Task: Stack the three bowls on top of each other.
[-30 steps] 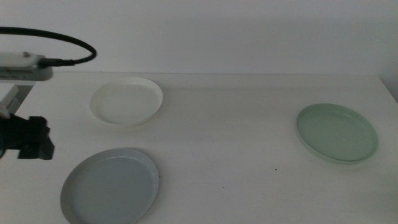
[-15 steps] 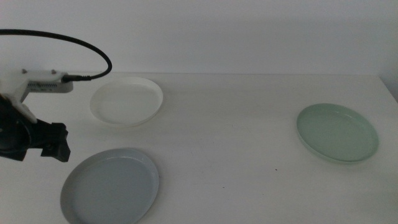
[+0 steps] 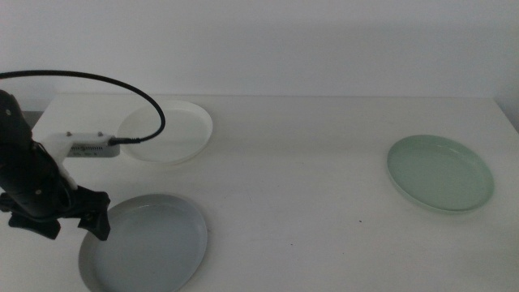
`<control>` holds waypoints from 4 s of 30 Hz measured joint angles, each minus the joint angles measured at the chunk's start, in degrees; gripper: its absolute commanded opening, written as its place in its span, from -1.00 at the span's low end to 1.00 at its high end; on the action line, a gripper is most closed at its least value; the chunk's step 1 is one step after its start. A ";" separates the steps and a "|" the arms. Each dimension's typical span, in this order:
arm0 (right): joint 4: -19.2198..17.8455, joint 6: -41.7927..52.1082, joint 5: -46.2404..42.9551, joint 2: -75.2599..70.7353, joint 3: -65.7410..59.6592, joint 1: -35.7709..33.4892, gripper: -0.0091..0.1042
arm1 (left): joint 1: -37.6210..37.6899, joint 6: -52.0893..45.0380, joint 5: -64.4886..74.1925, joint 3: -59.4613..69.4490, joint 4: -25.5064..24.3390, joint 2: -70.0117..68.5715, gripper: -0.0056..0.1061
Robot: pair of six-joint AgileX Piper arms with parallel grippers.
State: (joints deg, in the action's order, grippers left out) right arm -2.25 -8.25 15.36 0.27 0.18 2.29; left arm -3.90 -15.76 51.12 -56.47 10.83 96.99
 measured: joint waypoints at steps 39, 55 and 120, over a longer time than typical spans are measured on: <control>0.00 0.00 0.00 0.00 0.00 0.00 0.49 | 0.55 -0.77 0.28 -0.12 6.33 1.78 -0.93; 0.00 0.00 0.00 0.00 0.00 0.00 0.49 | 21.25 13.68 2.33 -23.63 5.51 6.06 -0.93; 0.00 0.00 0.00 0.00 0.00 0.00 0.49 | 13.55 12.26 18.53 -37.15 2.85 9.18 0.78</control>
State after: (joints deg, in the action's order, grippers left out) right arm -2.25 -8.25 15.36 0.27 0.18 2.29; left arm 9.66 -3.51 69.65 -93.62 13.68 106.17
